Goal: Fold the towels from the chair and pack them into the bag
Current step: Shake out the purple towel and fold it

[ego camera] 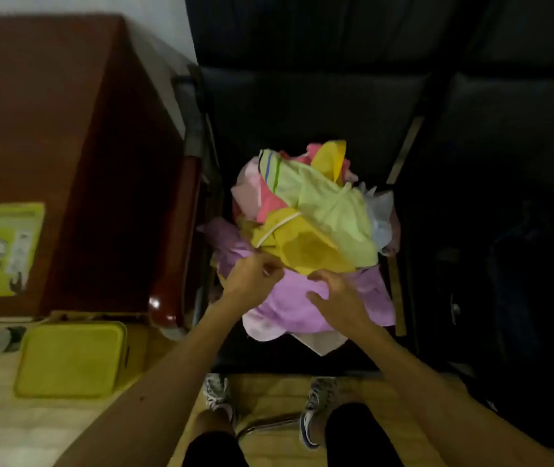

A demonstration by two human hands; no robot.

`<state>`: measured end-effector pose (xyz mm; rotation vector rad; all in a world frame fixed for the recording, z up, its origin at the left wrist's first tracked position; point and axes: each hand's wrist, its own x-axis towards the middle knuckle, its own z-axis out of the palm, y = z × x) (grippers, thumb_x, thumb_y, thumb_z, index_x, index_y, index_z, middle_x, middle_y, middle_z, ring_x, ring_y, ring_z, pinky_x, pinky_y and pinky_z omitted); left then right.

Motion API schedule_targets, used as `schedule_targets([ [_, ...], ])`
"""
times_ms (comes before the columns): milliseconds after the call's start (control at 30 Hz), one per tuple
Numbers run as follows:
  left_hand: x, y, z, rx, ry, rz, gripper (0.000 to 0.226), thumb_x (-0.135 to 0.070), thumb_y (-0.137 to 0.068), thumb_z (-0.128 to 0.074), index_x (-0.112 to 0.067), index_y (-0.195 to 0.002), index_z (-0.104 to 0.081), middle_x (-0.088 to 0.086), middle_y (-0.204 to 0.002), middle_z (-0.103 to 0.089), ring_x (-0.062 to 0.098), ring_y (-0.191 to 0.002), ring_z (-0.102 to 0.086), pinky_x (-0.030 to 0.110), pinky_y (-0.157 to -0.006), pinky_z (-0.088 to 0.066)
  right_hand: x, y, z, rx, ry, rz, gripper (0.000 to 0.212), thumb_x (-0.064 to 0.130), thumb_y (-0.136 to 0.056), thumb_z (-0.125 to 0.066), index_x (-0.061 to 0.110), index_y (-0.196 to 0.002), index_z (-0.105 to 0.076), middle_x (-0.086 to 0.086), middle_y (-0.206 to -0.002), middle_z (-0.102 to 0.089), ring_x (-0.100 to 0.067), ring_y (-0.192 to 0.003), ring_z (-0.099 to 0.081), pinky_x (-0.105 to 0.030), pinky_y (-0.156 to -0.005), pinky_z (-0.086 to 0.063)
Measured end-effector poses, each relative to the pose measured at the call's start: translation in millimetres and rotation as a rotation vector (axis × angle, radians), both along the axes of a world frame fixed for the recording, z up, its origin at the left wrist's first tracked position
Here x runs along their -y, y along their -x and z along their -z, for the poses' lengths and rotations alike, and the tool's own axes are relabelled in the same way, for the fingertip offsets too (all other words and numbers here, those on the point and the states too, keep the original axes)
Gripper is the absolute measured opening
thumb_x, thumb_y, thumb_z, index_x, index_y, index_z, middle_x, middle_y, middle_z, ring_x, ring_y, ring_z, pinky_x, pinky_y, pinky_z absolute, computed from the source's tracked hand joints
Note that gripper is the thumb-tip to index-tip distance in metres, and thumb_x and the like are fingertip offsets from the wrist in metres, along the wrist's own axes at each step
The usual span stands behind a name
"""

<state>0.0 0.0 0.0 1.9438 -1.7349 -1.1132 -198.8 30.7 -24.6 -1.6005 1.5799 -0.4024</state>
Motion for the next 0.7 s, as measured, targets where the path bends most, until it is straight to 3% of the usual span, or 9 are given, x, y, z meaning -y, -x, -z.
schedule_targets([
  [67,0,11,27,0.059,0.079,0.123,0.015,-0.022,-0.091,-0.068,-0.019,-0.103,-0.075,-0.002,-0.102,-0.075,0.018,-0.100,-0.065,0.029,-0.082,-0.048,2,0,28,-0.134,0.064,-0.053,0.040,0.016,-0.087,-0.069,0.006,-0.124,-0.062,-0.013,-0.126,-0.063,-0.033,-0.119,-0.055,-0.041,-0.103,-0.039],
  [133,-6,27,57,0.093,0.202,0.236,0.017,-0.022,-0.092,-0.066,-0.019,-0.106,-0.075,-0.001,-0.107,-0.072,0.023,-0.104,-0.061,0.033,-0.082,-0.048,3,5,46,-0.248,0.131,-0.055,0.042,0.014,-0.084,-0.069,0.007,-0.125,-0.061,-0.015,-0.125,-0.062,-0.034,-0.119,-0.055,-0.043,-0.099,-0.039],
  [200,-15,48,82,0.101,0.344,0.336,0.019,-0.023,-0.089,-0.063,-0.020,-0.103,-0.075,0.000,-0.107,-0.071,0.028,-0.099,-0.061,0.037,-0.076,-0.053,2,14,64,-0.335,0.257,-0.103,0.038,0.022,-0.079,-0.063,0.010,-0.114,-0.061,-0.014,-0.111,-0.064,-0.036,-0.106,-0.061,-0.049,-0.084,-0.051],
  [267,-20,68,102,0.124,0.513,0.396,0.022,-0.028,-0.082,-0.058,-0.020,-0.095,-0.074,0.000,-0.103,-0.071,0.029,-0.090,-0.063,0.034,-0.065,-0.055,5,28,78,-0.478,0.338,-0.141,0.040,0.033,-0.075,-0.062,0.011,-0.109,-0.059,-0.013,-0.104,-0.063,-0.037,-0.095,-0.064,-0.047,-0.071,-0.053],
  [367,-22,93,125,0.166,0.654,0.418,0.020,-0.031,-0.079,-0.066,-0.018,-0.093,-0.072,0.004,-0.096,-0.067,0.030,-0.086,-0.062,0.033,-0.059,-0.051,9,60,86,-0.608,0.275,-0.098,0.044,0.047,-0.073,-0.074,0.017,-0.103,-0.064,-0.003,-0.104,-0.067,-0.029,-0.105,-0.058,-0.043,-0.082,-0.043],
  [467,-22,99,141,0.250,0.723,0.407,0.021,-0.033,-0.080,-0.061,-0.017,-0.089,-0.071,0.007,-0.089,-0.064,0.032,-0.083,-0.061,0.035,-0.059,-0.051,8,95,87,-0.512,0.176,-0.108,0.035,0.054,-0.072,-0.075,0.026,-0.091,-0.064,0.010,-0.092,-0.060,-0.012,-0.100,-0.050,-0.038,-0.083,-0.039],
  [567,-36,99,136,0.291,0.740,0.373,0.008,-0.018,-0.080,-0.071,-0.016,-0.088,-0.072,0.010,-0.086,-0.063,0.034,-0.081,-0.061,0.039,-0.062,-0.053,-9,116,89,-0.461,0.096,-0.108,0.012,0.030,-0.085,-0.068,0.027,-0.083,-0.056,0.003,-0.084,-0.060,-0.026,-0.097,-0.060,-0.034,-0.078,-0.037],
  [700,-71,93,101,0.278,0.650,0.304,0.016,-0.026,-0.086,-0.066,-0.015,-0.096,-0.071,0.008,-0.090,-0.064,0.035,-0.093,-0.058,0.047,-0.076,-0.050,-46,119,63,-0.284,0.129,-0.056,0.026,0.031,-0.082,-0.075,0.029,-0.069,-0.053,0.011,-0.067,-0.057,-0.017,-0.076,-0.057,-0.032,-0.068,-0.044],
])
